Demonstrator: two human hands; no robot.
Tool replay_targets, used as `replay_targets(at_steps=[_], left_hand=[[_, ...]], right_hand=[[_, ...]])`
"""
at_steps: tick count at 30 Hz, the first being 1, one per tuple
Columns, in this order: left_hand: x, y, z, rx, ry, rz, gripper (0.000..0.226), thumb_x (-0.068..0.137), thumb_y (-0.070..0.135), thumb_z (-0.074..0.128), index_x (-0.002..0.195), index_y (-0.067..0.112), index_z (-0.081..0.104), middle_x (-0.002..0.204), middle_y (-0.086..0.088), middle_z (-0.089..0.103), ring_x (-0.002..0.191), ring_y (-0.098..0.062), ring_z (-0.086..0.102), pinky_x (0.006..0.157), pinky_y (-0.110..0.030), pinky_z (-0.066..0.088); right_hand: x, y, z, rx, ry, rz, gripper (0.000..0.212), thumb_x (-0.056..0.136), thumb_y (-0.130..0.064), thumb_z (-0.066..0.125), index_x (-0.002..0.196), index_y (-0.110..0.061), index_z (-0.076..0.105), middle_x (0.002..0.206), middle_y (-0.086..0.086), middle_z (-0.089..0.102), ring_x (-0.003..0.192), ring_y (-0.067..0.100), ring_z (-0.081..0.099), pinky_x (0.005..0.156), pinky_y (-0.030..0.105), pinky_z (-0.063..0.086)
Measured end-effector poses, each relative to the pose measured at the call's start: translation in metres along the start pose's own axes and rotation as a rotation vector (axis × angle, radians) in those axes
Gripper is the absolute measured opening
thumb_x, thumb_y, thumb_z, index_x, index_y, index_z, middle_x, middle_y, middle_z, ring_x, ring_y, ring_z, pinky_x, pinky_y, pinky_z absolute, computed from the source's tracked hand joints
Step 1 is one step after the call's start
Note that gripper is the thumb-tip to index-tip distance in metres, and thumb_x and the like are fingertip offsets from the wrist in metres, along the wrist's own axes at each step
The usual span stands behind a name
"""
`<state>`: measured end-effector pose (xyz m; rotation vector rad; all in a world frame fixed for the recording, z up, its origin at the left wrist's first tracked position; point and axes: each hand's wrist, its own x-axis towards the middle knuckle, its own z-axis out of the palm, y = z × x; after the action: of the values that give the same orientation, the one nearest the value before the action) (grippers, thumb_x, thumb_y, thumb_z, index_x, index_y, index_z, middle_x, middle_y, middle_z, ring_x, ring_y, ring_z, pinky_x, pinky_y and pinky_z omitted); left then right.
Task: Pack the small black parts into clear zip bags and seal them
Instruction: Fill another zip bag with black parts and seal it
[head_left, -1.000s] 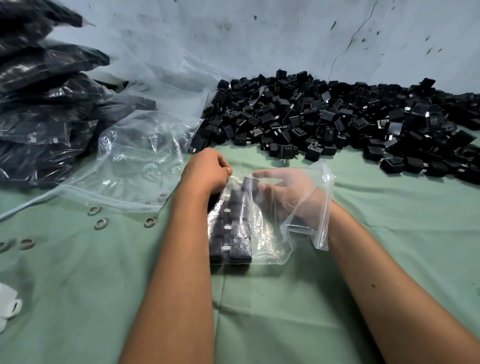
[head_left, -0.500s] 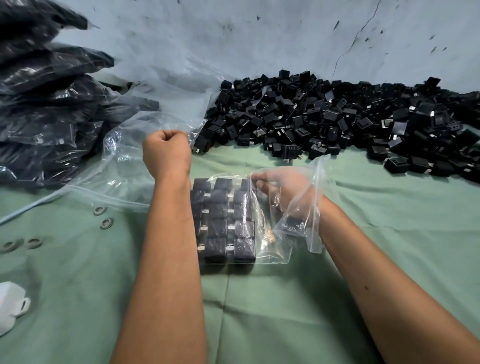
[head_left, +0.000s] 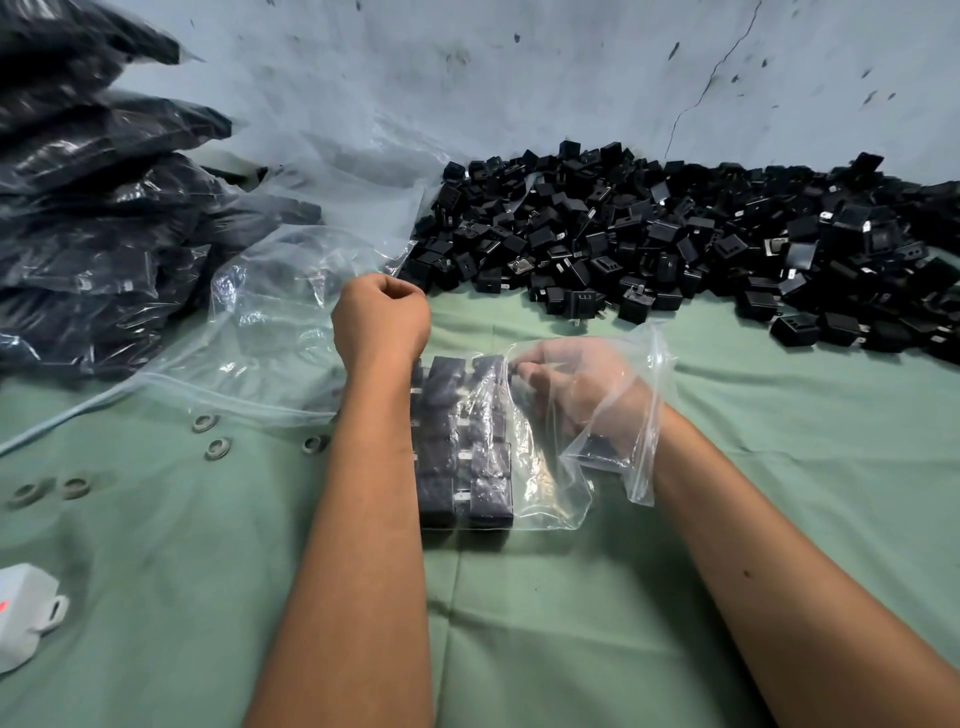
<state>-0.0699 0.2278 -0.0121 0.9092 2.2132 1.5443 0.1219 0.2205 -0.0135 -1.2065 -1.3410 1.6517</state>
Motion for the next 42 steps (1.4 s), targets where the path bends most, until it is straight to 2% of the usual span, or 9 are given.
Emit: replay_targets(at_steps=[7, 11, 14, 18, 25, 29, 33, 38, 42], left_hand=[[-0.006, 0.008, 0.007, -0.142, -0.043, 0.007, 0.015, 0.082, 0.014, 0.064, 0.076, 0.022, 0.075, 0.07, 0.009, 0.069, 0.067, -0.014, 0.063, 0.063, -0.029, 0.053], [-0.01, 0.003, 0.013, -0.102, -0.185, -0.015, 0.018, 0.083, 0.01, 0.061, 0.073, 0.021, 0.071, 0.06, 0.001, 0.069, 0.048, -0.013, 0.061, 0.048, -0.022, 0.046], [-0.013, 0.001, 0.017, -0.057, -0.253, 0.016, 0.018, 0.083, 0.006, 0.06, 0.073, 0.018, 0.07, 0.052, 0.001, 0.067, 0.052, -0.021, 0.07, 0.058, -0.034, 0.062], [-0.015, 0.002, 0.02, -0.021, -0.241, 0.051, 0.018, 0.083, 0.006, 0.061, 0.072, 0.018, 0.07, 0.054, 0.002, 0.067, 0.051, -0.016, 0.071, 0.062, -0.042, 0.065], [-0.029, 0.012, 0.03, -0.088, -0.312, 0.05, 0.015, 0.087, 0.008, 0.06, 0.078, 0.015, 0.069, 0.051, 0.001, 0.067, 0.042, -0.016, 0.063, 0.043, -0.026, 0.047], [-0.039, 0.013, 0.044, -0.074, -0.343, 0.054, 0.016, 0.084, 0.009, 0.059, 0.072, 0.013, 0.067, 0.052, -0.001, 0.067, 0.046, -0.018, 0.066, 0.055, -0.028, 0.052], [-0.041, 0.012, 0.044, 0.018, -0.303, 0.056, 0.016, 0.083, 0.01, 0.056, 0.079, 0.012, 0.072, 0.051, -0.002, 0.067, 0.044, -0.013, 0.064, 0.052, -0.025, 0.051], [-0.041, 0.022, 0.044, -0.053, -0.157, 0.168, 0.014, 0.089, 0.017, 0.064, 0.076, 0.017, 0.071, 0.072, 0.001, 0.072, 0.071, -0.022, 0.072, 0.069, -0.032, 0.059], [-0.05, 0.026, 0.055, -0.307, -0.261, -0.027, 0.014, 0.088, 0.015, 0.063, 0.077, 0.011, 0.07, 0.071, -0.004, 0.066, 0.068, -0.025, 0.061, 0.08, -0.056, 0.062]], right_hand=[[0.003, 0.004, -0.006, -0.318, -0.02, -0.081, 0.005, 0.097, 0.003, 0.062, 0.092, 0.002, 0.062, 0.069, 0.001, 0.055, 0.04, -0.007, 0.053, 0.05, 0.01, 0.046], [0.005, 0.002, -0.006, 0.007, -0.125, 0.109, 0.013, 0.1, 0.007, 0.054, 0.089, 0.004, 0.061, 0.063, 0.007, 0.057, 0.039, 0.003, 0.057, 0.041, 0.012, 0.044], [0.007, 0.003, -0.01, 0.321, -0.241, 0.26, 0.019, 0.102, 0.006, 0.05, 0.085, 0.005, 0.059, 0.056, 0.01, 0.06, 0.041, 0.014, 0.059, 0.039, 0.019, 0.049], [0.01, 0.01, -0.011, 0.348, -0.243, 0.196, 0.015, 0.098, 0.01, 0.051, 0.088, 0.005, 0.061, 0.06, 0.01, 0.06, 0.045, 0.016, 0.061, 0.044, 0.021, 0.054], [0.009, 0.015, -0.012, 0.184, -0.204, 0.045, 0.018, 0.099, 0.01, 0.051, 0.087, 0.008, 0.064, 0.066, 0.01, 0.062, 0.052, 0.014, 0.064, 0.053, 0.021, 0.058], [0.005, 0.013, -0.011, -0.059, -0.142, -0.073, 0.017, 0.101, 0.004, 0.053, 0.11, 0.014, 0.064, 0.076, 0.012, 0.06, 0.054, 0.011, 0.061, 0.057, 0.019, 0.054], [0.004, 0.009, -0.014, -0.258, -0.109, -0.119, 0.026, 0.103, 0.0, 0.054, 0.124, 0.011, 0.064, 0.084, 0.012, 0.063, 0.073, 0.019, 0.061, 0.081, 0.03, 0.057], [0.0, 0.007, -0.008, -0.078, -0.226, -0.093, 0.034, 0.106, 0.004, 0.041, 0.138, 0.008, 0.051, 0.058, -0.004, 0.062, 0.048, 0.002, 0.059, 0.044, 0.012, 0.046], [0.009, 0.004, -0.004, -0.026, -0.155, 0.038, 0.041, 0.108, -0.005, 0.04, 0.146, 0.006, 0.046, 0.087, -0.002, 0.057, 0.068, 0.005, 0.06, 0.054, 0.009, 0.05]])
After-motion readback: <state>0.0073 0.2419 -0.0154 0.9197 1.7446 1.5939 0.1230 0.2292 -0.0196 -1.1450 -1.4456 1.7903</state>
